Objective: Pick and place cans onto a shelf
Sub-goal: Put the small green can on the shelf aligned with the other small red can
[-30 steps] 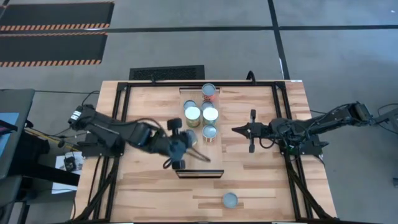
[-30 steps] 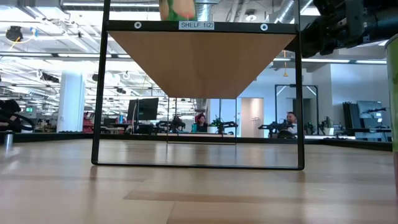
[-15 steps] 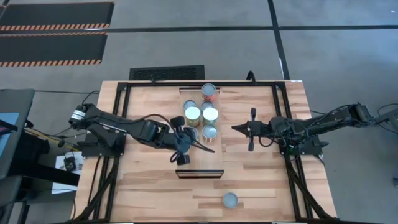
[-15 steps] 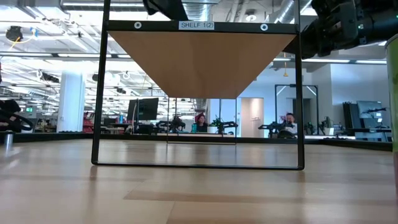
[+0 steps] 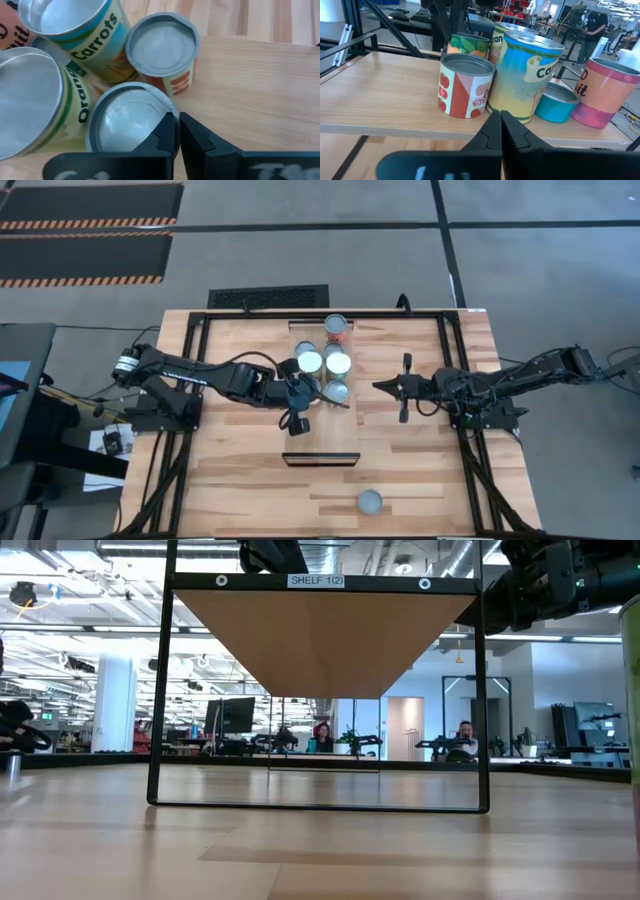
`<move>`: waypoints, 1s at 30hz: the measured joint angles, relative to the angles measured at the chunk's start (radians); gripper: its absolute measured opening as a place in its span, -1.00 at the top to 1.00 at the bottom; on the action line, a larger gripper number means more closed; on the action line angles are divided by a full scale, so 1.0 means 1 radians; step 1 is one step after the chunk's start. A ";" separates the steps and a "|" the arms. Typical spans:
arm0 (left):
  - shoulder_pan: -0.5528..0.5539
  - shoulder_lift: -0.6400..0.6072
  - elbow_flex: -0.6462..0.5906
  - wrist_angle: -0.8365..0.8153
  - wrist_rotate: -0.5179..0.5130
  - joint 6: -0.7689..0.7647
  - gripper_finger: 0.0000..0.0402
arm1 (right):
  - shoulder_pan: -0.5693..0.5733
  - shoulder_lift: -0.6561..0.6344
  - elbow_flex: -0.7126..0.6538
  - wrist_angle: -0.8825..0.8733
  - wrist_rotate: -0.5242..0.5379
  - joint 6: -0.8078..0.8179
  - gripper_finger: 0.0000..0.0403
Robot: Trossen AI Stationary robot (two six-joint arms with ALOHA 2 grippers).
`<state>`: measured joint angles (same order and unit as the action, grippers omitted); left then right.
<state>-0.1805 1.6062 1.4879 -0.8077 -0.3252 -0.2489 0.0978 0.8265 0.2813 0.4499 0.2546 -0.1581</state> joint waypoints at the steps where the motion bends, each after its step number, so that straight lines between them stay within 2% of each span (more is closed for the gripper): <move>1: 0.000 0.000 0.000 0.000 0.000 0.000 0.99 | 0.000 0.000 0.000 0.000 0.000 0.000 0.97; 30: 0.017 0.033 0.000 0.008 0.063 0.012 0.99 | 0.000 0.000 0.000 0.005 0.000 0.000 0.97</move>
<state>-0.1634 1.6394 1.4883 -0.7994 -0.2622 -0.2370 0.0978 0.8261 0.2817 0.4544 0.2546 -0.1577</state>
